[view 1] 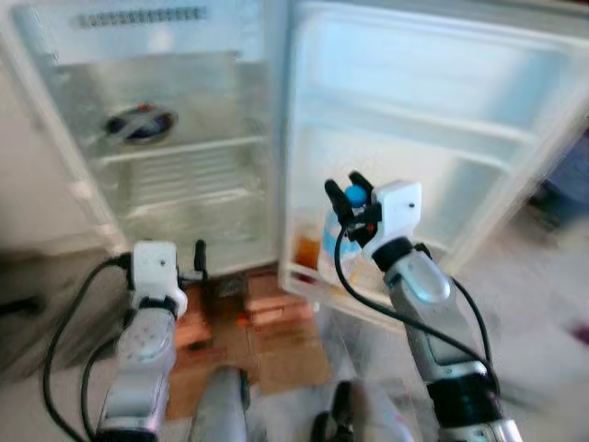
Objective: Restocking fridge
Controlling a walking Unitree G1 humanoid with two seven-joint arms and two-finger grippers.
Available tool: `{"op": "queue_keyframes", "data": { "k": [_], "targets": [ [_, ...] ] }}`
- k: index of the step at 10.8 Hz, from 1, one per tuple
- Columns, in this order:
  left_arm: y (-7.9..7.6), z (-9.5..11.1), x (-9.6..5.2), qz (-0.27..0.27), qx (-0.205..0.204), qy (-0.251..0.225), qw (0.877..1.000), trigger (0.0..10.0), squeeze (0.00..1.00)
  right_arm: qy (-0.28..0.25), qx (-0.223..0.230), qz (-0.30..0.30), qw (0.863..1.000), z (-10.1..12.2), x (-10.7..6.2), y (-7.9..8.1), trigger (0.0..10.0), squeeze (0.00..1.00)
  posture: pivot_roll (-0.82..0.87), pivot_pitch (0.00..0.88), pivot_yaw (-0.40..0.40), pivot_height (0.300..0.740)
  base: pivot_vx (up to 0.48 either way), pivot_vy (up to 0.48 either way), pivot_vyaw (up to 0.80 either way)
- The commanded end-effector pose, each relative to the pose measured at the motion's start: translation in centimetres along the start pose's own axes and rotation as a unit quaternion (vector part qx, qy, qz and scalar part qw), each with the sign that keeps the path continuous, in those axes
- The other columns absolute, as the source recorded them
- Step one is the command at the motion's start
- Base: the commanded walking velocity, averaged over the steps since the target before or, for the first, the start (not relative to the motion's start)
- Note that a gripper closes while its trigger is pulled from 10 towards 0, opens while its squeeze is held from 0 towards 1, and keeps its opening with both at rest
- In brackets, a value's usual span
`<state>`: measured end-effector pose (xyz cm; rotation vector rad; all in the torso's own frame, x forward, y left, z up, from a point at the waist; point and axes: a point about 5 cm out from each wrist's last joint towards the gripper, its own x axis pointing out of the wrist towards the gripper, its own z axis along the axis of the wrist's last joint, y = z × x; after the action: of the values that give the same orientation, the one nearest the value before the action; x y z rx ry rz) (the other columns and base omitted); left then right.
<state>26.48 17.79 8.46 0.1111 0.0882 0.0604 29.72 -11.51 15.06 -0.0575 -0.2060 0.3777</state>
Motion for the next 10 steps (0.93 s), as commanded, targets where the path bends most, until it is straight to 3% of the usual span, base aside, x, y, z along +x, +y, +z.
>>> {"op": "queue_keyframes", "data": {
  "k": [1,2,3,5,10],
  "targets": [
    [0.3,-0.2,-0.4,0.004,-0.001,0.003,1.000,10.0,0.00,-0.009,-0.026,-0.020,0.999,0.4,0.4,-0.7,10.0,0.00,0.12,0.044,-0.039,0.651,0.000,0.000,0.00],
    [0.3,-0.2,-0.4,0.004,-0.002,0.002,1.000,10.0,0.00,0.000,-0.053,-0.064,0.997,0.0,0.4,-2.0,10.0,0.00,0.12,0.044,-0.039,0.651,0.000,0.000,0.00],
    [0.3,-0.2,-0.4,0.005,-0.003,0.001,1.000,10.0,0.00,0.007,-0.046,-0.082,0.995,-0.4,0.3,-2.7,10.0,0.00,0.12,0.047,-0.039,0.651,0.000,0.000,0.00],
    [0.1,0.1,-0.4,0.002,-0.012,-0.006,1.000,10.0,0.00,0.006,-0.048,-0.085,0.995,-0.4,0.3,-2.7,10.0,0.00,0.12,0.049,-0.038,0.651,0.000,0.000,0.00],
    [0.1,0.0,-0.3,0.004,-0.013,-0.006,1.000,10.0,0.00,-0.002,-0.045,-0.092,0.995,-0.5,0.6,-2.7,10.0,0.00,0.12,0.050,-0.037,0.562,0.000,0.000,0.00]
  ]
}}
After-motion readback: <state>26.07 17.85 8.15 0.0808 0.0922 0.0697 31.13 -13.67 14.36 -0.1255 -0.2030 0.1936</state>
